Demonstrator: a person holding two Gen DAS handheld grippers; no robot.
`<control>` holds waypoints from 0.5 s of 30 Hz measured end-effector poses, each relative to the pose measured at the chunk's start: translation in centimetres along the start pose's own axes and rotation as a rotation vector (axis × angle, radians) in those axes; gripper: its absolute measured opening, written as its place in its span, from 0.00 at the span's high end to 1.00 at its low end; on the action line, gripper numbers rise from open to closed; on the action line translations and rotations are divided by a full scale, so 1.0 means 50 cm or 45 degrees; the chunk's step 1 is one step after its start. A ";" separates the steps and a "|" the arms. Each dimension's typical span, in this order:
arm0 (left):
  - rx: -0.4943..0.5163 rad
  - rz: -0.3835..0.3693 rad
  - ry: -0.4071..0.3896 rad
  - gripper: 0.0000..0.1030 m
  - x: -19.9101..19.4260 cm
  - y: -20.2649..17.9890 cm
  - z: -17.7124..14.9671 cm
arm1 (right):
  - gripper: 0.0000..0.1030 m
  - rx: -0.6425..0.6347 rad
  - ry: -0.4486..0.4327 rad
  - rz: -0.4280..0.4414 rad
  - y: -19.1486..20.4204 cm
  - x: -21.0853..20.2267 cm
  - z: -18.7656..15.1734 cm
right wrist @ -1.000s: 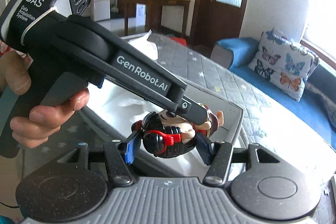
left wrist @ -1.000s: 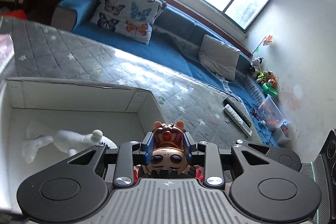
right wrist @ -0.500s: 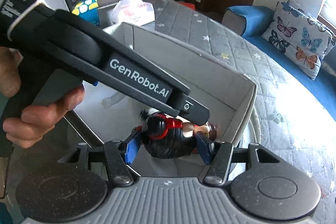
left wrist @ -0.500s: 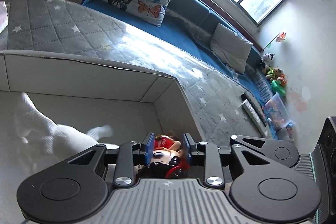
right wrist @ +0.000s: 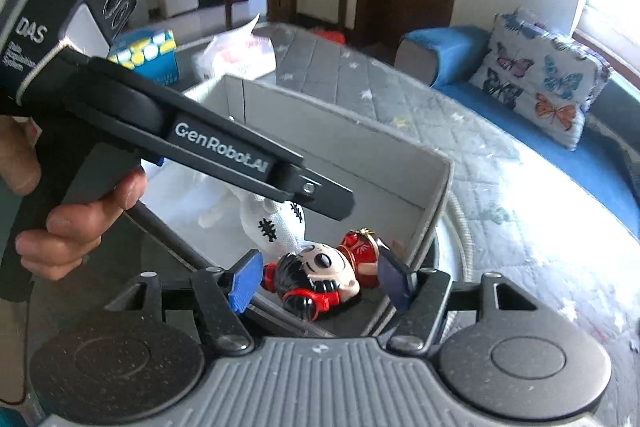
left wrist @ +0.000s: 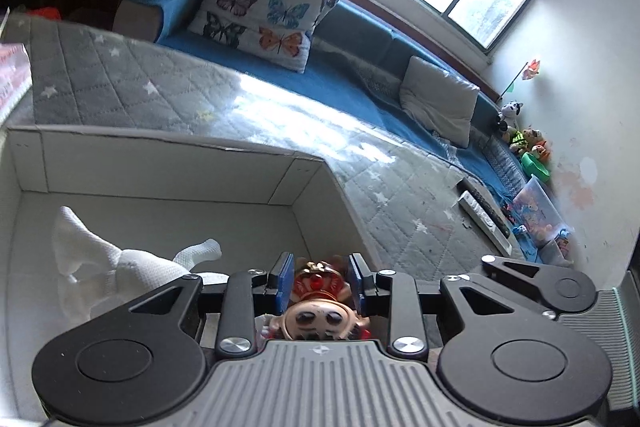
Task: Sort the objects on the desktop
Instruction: 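Lift the doll with both grippers, carry it into the shoebox and release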
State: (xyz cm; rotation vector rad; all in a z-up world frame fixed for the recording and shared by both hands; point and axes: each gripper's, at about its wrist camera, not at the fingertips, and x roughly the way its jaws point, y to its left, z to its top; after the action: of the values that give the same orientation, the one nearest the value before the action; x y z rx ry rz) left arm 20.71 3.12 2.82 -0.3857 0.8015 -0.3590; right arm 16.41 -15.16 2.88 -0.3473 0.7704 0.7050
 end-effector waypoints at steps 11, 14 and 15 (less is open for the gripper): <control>0.149 -0.048 -0.026 0.68 -0.091 -0.081 -0.088 | 0.37 0.063 -0.100 -0.057 0.041 -0.130 -0.100; 0.177 -0.085 0.006 0.67 -0.100 -0.101 -0.127 | 0.37 0.074 -0.074 -0.057 0.053 -0.140 -0.135; 0.184 -0.097 0.022 0.67 -0.100 -0.107 -0.141 | 0.37 0.081 -0.062 -0.056 0.055 -0.140 -0.147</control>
State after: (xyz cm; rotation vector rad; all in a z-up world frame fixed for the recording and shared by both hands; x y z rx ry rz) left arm 11.35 -0.68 3.91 -0.2784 0.7742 -0.4889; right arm 7.18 -20.20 2.91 -0.2872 0.7356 0.6440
